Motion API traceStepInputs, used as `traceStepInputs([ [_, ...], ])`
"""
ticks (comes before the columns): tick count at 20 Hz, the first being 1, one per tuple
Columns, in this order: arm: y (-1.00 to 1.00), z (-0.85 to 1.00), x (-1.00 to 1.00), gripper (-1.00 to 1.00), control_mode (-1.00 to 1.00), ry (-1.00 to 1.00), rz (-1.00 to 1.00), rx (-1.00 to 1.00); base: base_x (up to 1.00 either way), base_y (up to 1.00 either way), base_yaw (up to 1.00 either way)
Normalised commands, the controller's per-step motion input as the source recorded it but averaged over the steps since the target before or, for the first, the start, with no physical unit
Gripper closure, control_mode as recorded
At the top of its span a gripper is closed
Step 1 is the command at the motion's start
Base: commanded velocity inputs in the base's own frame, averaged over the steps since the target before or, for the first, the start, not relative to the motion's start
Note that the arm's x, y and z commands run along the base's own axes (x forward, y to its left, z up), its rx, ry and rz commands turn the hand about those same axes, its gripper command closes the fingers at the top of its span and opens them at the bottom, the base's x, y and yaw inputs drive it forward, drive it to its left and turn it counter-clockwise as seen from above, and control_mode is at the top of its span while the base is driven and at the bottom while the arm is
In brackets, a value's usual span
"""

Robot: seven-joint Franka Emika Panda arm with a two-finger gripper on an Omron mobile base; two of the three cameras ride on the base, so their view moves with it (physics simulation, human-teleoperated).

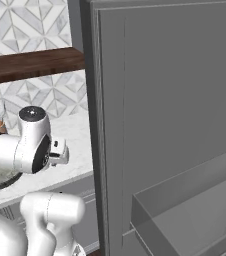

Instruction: Grab a lemon wedge from the fridge and one ice cube from the ice bowl, and put them in the glass of lemonade.

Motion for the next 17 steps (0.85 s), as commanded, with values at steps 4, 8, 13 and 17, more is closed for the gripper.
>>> traceStepInputs([
  [4,0.0,0.44,-0.31,-1.0,-1.0,-0.45,0.0,0.2,0.0,0.0,0.0],
  [8,0.01,0.54,-0.11,-1.0,-1.0,-0.45,0.0,0.21,0.0,0.0,0.0],
  [13,0.17,0.53,-0.17,-1.0,-1.0,-0.49,0.0,0.17,0.0,0.0,0.0],
  [17,0.42,0.09,-0.32,-1.0,-1.0,-0.21,0.01,0.02,0.0,0.0,0.0],
])
